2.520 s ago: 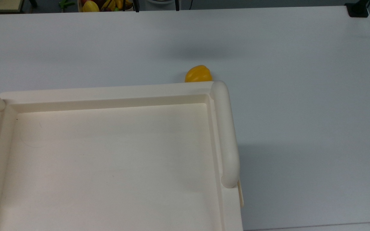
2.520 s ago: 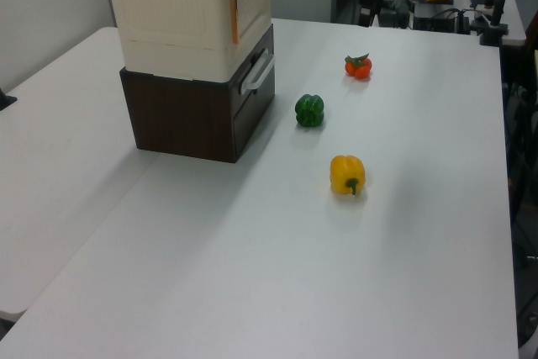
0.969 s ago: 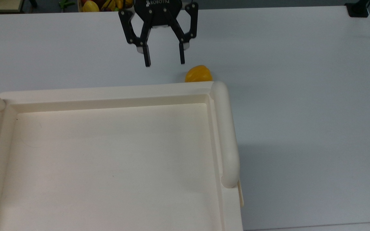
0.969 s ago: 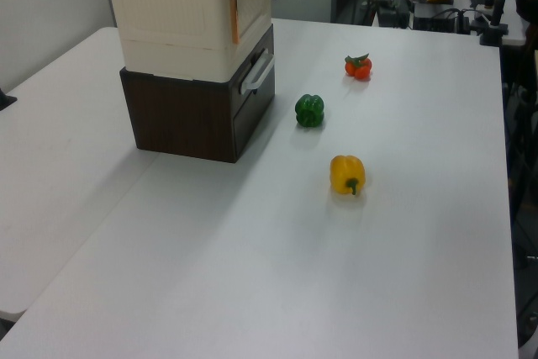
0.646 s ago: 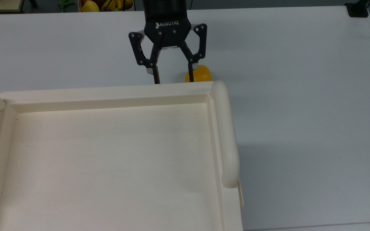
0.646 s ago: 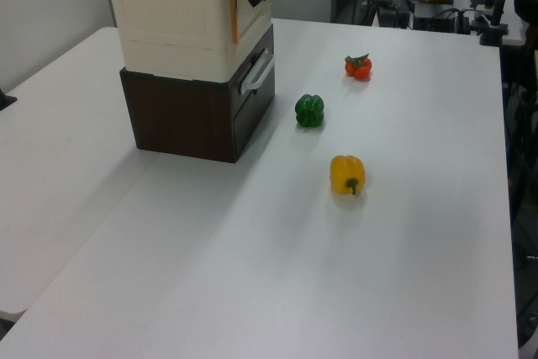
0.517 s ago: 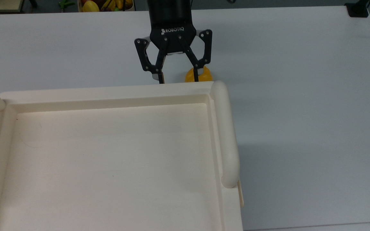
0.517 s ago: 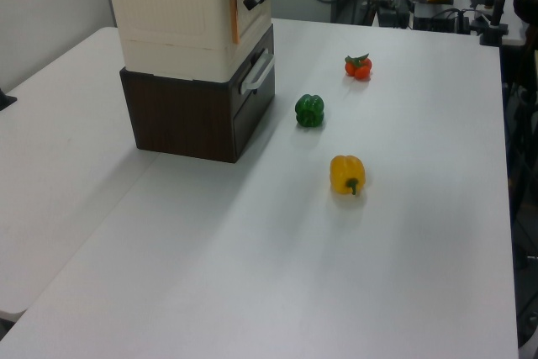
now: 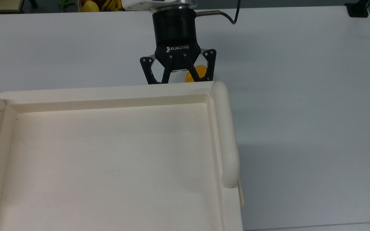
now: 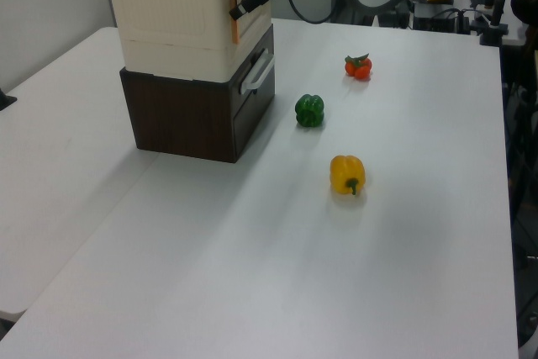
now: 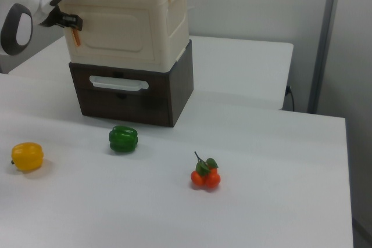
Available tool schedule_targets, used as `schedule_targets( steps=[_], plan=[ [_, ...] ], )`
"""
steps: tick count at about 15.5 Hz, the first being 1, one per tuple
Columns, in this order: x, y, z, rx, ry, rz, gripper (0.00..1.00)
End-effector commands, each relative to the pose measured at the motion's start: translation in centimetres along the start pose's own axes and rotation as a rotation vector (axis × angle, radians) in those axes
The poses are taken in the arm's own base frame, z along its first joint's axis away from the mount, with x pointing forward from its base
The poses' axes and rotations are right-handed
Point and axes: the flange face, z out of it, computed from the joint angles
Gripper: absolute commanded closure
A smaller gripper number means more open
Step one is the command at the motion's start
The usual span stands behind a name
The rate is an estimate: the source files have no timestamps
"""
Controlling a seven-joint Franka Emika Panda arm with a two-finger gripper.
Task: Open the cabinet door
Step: 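Lower the open gripper onto the orange door handle and close it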
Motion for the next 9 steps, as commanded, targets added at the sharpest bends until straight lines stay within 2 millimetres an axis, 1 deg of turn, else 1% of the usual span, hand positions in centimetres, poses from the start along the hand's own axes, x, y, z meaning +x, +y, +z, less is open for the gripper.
schedule_targets(
  steps=[1, 2, 3, 6, 8, 9],
  plan=[
    [0.0, -0.4, 1.1, -0.003, 0.046, -0.026, 0.82],
    [0.0, -0.3, 1.1, -0.004, 0.046, -0.027, 0.93],
    [-0.1, -0.3, 1.1, -0.005, 0.045, -0.028, 0.99],
    [0.3, 0.2, 0.1, -0.013, 0.047, -0.027, 1.0],
    [-0.1, 1.1, -1.0, -0.026, 0.034, -0.022, 1.0],
    [-0.6, 1.0, -1.2, -0.026, 0.023, -0.022, 1.0]
  ],
)
